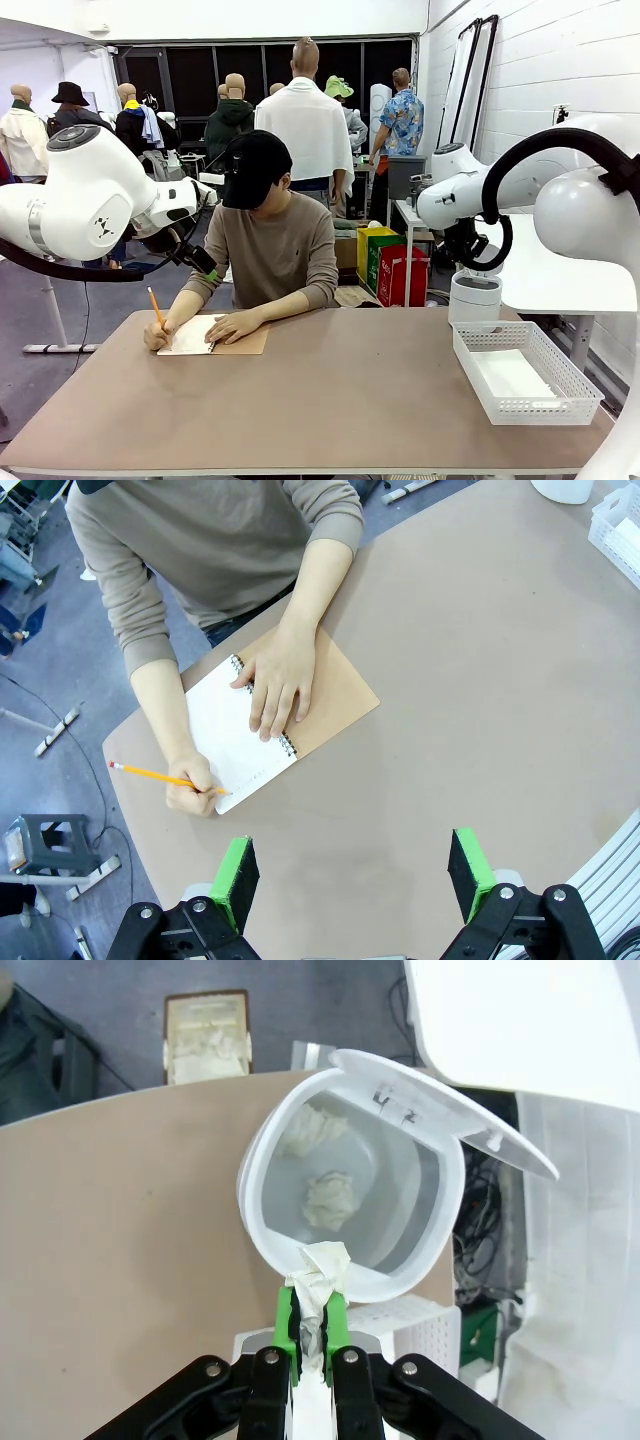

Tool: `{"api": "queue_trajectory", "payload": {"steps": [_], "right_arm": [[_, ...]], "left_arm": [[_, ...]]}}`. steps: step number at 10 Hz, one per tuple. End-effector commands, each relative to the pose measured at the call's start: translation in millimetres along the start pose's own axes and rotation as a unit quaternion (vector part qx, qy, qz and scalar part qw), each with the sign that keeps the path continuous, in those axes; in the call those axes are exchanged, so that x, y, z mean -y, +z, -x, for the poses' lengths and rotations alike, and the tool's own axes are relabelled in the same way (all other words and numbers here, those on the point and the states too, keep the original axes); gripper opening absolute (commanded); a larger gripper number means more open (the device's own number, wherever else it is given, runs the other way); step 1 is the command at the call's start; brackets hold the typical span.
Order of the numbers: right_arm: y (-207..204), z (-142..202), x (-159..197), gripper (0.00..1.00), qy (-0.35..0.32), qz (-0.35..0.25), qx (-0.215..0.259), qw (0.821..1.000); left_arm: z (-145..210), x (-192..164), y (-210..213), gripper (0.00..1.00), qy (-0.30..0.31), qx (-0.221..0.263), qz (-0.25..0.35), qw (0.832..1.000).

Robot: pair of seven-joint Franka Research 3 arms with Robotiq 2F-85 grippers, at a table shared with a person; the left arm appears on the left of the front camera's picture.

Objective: Sort the paper based on its condition.
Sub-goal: If a person hands you a paper, place it in the Organizing basket , and if it's crumpled, put it in the Trash can.

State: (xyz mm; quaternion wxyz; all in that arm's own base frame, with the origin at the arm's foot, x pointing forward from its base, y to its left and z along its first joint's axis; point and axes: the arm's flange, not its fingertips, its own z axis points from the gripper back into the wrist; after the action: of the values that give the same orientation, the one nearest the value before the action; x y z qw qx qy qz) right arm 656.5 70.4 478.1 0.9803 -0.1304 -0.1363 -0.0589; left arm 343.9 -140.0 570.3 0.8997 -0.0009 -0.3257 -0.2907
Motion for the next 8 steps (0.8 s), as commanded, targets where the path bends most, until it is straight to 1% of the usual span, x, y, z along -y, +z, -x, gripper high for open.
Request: {"api": "queue_trajectory", "payload": {"steps": [1, 4, 6, 8], "right_arm": [[-11, -5, 0, 0.12, -0.019, 0.027, 0.027, 0.999], [-21, -7, 2, 0.12, -0.054, 0.043, 0.058, 0.996], [-31, -11, 3, 0.12, -0.063, 0.038, 0.056, 0.996], [-42, -13, 8, 0.12, -0.093, 0.036, 0.063, 0.993]], "left_arm": [[0, 0, 0, 1.00, 0.001, 0.000, 0.000, 1.000], [0, 0, 0, 1.00, 0.001, 0.000, 0.000, 1.000], [0, 0, 0, 1.00, 0.001, 0.000, 0.000, 1.000], [0, 0, 0, 1.00, 0.001, 0.000, 0.000, 1.000]]}}
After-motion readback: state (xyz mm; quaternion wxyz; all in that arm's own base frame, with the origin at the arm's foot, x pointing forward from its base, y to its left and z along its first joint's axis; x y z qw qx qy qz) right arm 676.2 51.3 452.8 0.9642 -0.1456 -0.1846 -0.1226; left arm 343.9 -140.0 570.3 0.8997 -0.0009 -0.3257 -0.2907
